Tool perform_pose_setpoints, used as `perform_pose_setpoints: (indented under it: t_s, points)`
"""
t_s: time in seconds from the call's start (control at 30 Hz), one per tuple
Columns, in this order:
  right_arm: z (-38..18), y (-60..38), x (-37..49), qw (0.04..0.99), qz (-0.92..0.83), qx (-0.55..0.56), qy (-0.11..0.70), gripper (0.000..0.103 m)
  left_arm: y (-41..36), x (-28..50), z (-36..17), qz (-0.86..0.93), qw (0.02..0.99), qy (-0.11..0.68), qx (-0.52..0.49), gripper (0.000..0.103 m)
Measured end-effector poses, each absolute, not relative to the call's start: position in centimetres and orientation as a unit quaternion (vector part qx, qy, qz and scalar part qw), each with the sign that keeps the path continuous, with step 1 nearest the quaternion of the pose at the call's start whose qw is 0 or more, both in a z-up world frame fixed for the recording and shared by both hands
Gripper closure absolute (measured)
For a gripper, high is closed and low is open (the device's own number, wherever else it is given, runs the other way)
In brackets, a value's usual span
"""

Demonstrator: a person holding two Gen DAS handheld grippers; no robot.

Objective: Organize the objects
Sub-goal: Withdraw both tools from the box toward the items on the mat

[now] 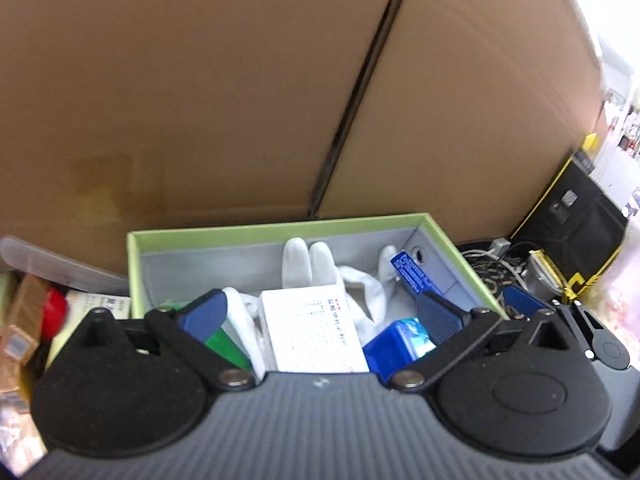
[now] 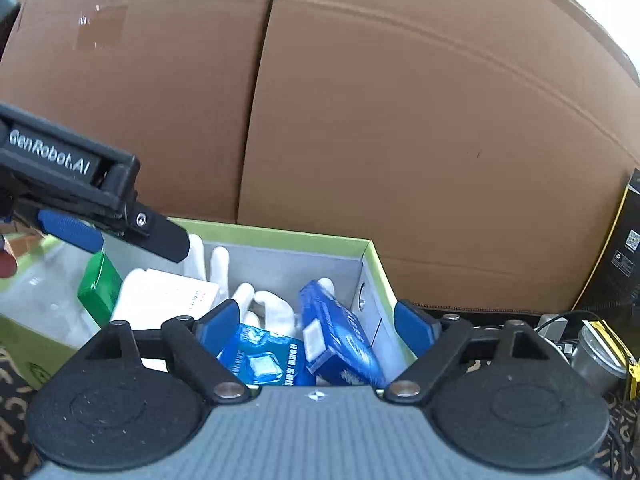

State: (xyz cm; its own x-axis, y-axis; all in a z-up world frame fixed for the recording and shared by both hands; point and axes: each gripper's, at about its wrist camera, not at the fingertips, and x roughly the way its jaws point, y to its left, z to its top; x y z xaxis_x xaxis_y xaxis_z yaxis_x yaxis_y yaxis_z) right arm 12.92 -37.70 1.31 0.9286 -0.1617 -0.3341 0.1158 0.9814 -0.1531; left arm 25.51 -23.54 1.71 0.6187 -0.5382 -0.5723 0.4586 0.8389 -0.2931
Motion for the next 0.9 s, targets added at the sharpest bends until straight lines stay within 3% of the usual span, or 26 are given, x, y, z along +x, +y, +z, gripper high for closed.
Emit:
perform_pose_setpoints:
  t_s: [0.17, 0.53, 0.9]
  points:
    - [3.4, -36.4, 9.0, 0.986, -0.061, -0.029, 0.149, 0.005, -20.7, 21.5, 3.3, -0.276, 0.909, 0.307, -0.063, 0.000]
    - [3.7, -30.1, 4.0, 0.980, -0.025, -0.021, 0.195, 0.004, -12.8, 12.8, 3.3, -0.222, 0.928, 0.294, -0.047, 0.000]
    - [1.4, -24.8, 3.9, 0.970, 0.021, 0.003, 0.241, 0.004, -5.0, 8.2, -0.8, -0.127, 0.939, 0.313, -0.064, 0.000]
